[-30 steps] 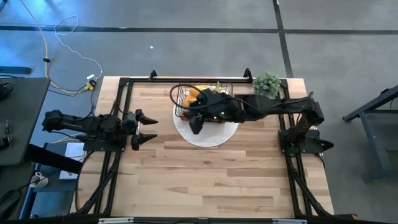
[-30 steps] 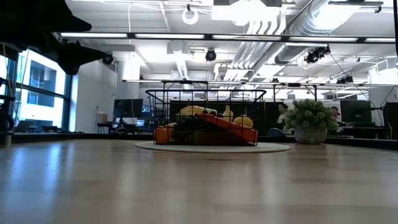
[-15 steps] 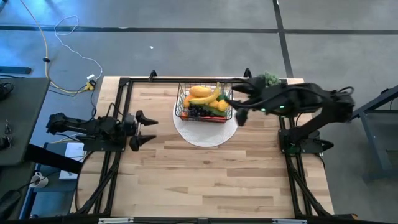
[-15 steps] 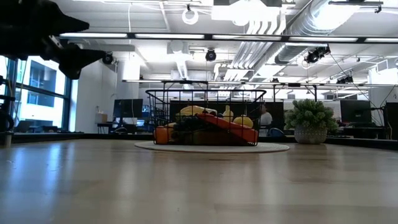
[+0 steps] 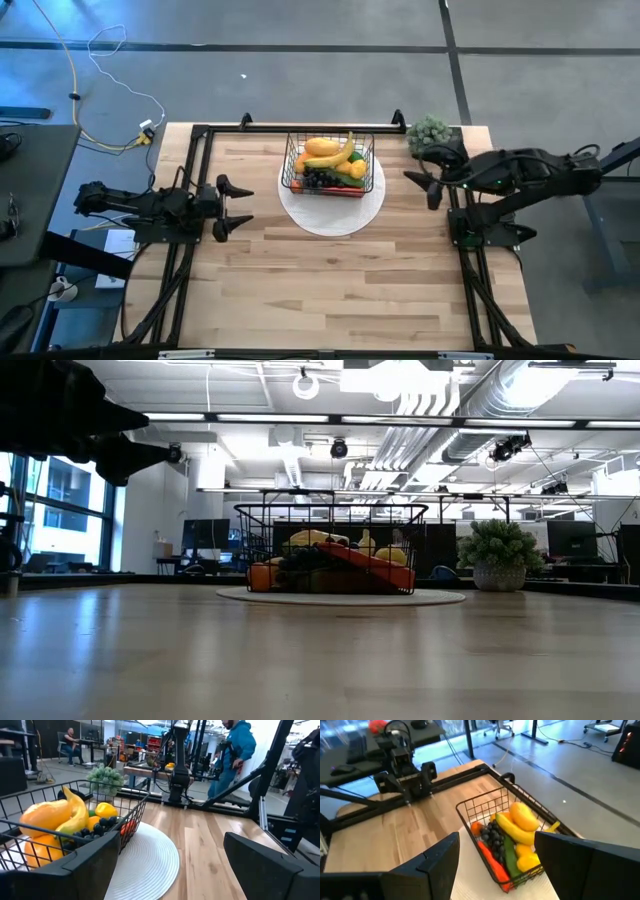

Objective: Build produce basket
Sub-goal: Return to Home Position

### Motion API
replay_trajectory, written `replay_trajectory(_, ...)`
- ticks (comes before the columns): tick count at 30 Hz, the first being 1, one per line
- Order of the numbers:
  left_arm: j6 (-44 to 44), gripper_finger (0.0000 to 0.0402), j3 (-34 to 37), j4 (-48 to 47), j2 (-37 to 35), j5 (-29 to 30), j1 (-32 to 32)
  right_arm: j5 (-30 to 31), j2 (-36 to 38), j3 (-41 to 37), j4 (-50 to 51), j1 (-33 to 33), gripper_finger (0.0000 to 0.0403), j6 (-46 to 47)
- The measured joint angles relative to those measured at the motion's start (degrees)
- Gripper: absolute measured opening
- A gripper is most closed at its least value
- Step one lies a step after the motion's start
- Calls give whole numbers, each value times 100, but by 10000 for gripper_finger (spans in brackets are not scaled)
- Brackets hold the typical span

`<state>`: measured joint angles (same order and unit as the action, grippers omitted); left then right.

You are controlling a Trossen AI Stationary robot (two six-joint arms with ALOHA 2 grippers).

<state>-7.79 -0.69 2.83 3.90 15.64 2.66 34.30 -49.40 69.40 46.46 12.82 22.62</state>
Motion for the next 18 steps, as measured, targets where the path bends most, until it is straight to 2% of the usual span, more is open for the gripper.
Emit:
replay_trajectory(11,50,345,0,2,0,0,0,-281,2168,-3042,-1646,0,239,-56)
replay_trajectory(18,50,345,0,2,0,0,0,-329,3096,-4158,-2156,0,239,-86)
